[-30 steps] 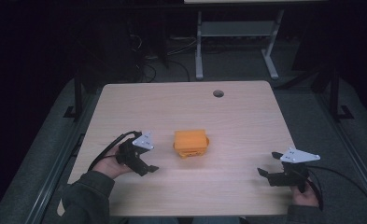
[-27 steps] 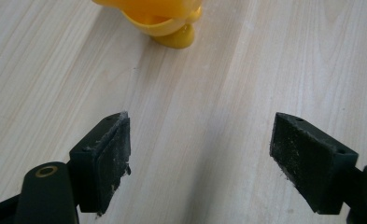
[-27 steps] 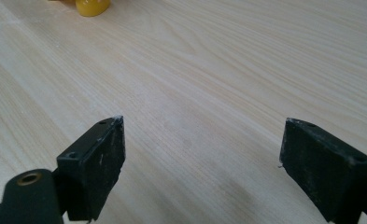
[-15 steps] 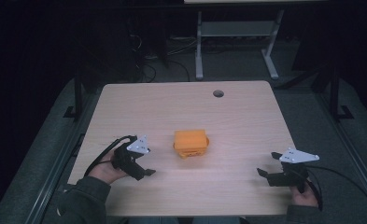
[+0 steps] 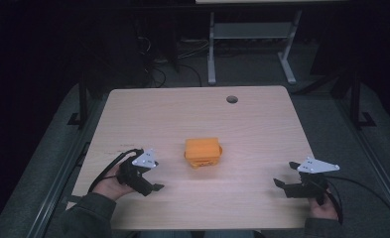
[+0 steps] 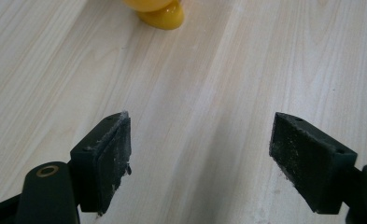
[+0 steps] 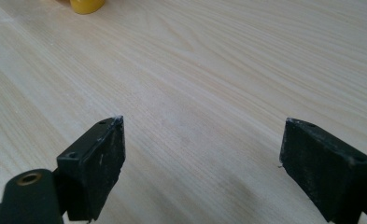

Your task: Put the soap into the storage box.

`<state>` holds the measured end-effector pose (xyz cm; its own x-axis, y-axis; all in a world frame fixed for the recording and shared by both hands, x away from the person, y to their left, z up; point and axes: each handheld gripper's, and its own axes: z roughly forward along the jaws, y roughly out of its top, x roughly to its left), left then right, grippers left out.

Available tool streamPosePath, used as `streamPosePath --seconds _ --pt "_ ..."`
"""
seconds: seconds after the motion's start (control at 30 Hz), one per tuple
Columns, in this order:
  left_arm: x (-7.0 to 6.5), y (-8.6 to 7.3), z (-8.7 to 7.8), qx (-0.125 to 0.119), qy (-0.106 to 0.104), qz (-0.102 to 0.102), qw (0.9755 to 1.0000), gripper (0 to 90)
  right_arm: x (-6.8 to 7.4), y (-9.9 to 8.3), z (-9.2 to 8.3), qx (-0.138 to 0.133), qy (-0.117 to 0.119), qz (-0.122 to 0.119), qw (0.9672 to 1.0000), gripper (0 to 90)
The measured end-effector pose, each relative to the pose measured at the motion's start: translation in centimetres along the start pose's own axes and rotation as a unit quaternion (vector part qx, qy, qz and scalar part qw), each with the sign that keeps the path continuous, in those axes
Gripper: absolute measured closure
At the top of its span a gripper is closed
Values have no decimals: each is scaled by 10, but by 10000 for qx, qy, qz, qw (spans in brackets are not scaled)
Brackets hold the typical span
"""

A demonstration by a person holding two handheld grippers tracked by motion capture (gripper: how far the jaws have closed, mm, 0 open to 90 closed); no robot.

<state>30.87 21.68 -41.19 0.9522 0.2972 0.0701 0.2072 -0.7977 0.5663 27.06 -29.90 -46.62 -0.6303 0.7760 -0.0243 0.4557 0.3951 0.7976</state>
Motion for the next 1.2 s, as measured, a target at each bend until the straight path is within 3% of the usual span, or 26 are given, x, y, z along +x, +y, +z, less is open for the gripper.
streamPosePath --seconds 0.27,0.63,0.83,0.97,1.07,1.2 --pt "-3 -8 0 -110 21 -142 9998 196 0 0 0 -42 0 22 10000 137" --pt "-8 -24 -5 -70 111 -129 9998 196 0 -1 -1 -33 -19 47 10000 137" --pt "-16 -39 -8 -427 166 -328 9984 199 1 -1 -1 -23 -73 54 10000 137" --pt "-21 -45 -6 -656 385 -369 9964 205 2 0 -2 -12 -85 19 10000 137" --pt "-20 -45 -1 -612 528 -400 9959 201 2 0 -2 -38 -82 -13 10000 137" --pt "-14 -48 -4 -821 636 -550 9931 180 2 0 0 -40 -38 -42 10000 137"
